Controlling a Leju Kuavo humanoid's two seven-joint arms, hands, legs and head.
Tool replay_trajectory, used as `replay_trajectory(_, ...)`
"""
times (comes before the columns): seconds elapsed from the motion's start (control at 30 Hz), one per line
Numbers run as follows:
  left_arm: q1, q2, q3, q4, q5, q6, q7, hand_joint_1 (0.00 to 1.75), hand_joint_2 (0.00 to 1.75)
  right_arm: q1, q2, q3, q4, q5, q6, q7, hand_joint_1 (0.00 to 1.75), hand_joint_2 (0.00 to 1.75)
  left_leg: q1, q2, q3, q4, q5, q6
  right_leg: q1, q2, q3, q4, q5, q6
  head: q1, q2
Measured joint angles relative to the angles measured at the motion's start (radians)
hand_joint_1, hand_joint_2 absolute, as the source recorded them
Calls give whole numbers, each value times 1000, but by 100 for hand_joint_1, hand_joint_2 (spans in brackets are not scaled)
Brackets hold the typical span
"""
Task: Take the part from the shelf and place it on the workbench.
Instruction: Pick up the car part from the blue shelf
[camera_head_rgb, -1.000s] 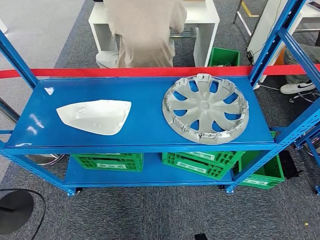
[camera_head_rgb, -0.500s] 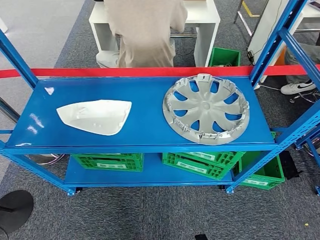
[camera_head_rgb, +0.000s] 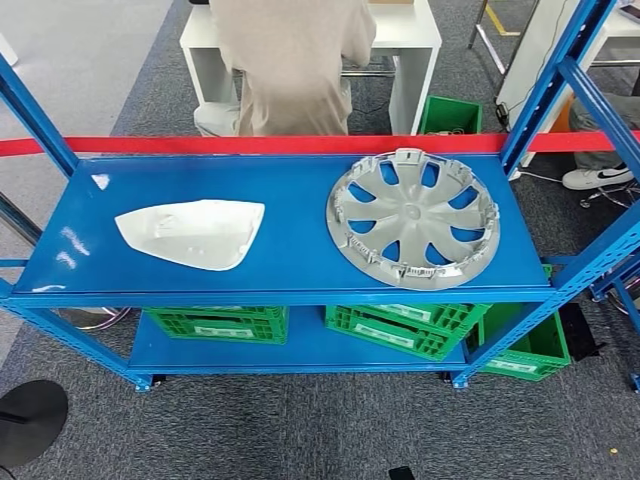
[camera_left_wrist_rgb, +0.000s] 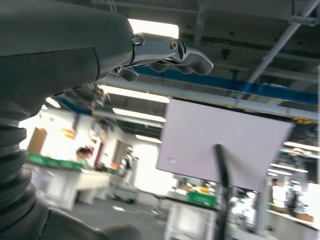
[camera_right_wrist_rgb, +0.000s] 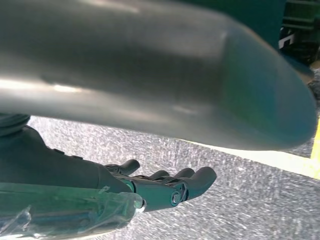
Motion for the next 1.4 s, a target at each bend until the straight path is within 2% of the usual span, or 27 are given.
replay_trajectory(0.17,-79,-50,-148,-3,-44,0,47,0,175,-3,0,-1,0,22,6,-10,0,0,0,-3,1,0,1,0,0,-3,3,0,1,0,0,0)
replay_trajectory(0.4,-176,-114,-476,-4,-195,0,238,0,175,-4,2,-1,0,53,15,1,0,0,0,-3,2,0,2,1,-1,-2,8,0,4,2,0,0)
replay_trajectory(0.67,-250,-160,-763,14,-227,0,331,0,175,-6,2,-2,0,72,19,1,0,0,0,-2,2,0,2,1,-1,-2,8,0,4,2,0,0)
replay_trajectory(0.83,-316,-191,-930,64,-228,0,359,0,175,-10,2,-2,0,82,22,4,0,0,0,-2,2,0,2,1,-1,-1,8,0,5,2,0,0)
replay_trajectory(1.03,-383,-237,-1072,143,-206,0,342,0,175,-14,3,-2,0,93,29,7,0,0,-1,-2,2,1,3,2,-1,-2,9,0,5,3,0,0)
replay_trajectory(1.17,-416,-268,-1148,194,-215,0,360,0,175,-16,3,-2,0,99,32,12,0,0,-1,-2,2,1,3,2,-2,-1,8,0,5,3,0,0)
replay_trajectory(1.27,-446,-272,-1225,249,-233,0,447,0,175,-17,3,-2,0,113,36,20,0,0,-1,-2,2,1,3,2,-2,-1,8,0,5,3,0,0)
replay_trajectory(1.33,-477,-264,-1309,299,-236,-8,528,0,175,-19,2,-2,0,123,39,25,0,0,-1,-2,2,1,3,2,-2,-1,8,0,5,3,0,0)
replay_trajectory(1.4,-510,-254,-1397,355,-236,-30,571,0,175,-22,2,-2,-1,129,42,29,0,0,-1,-2,2,1,3,2,-2,-1,9,0,5,3,0,0)
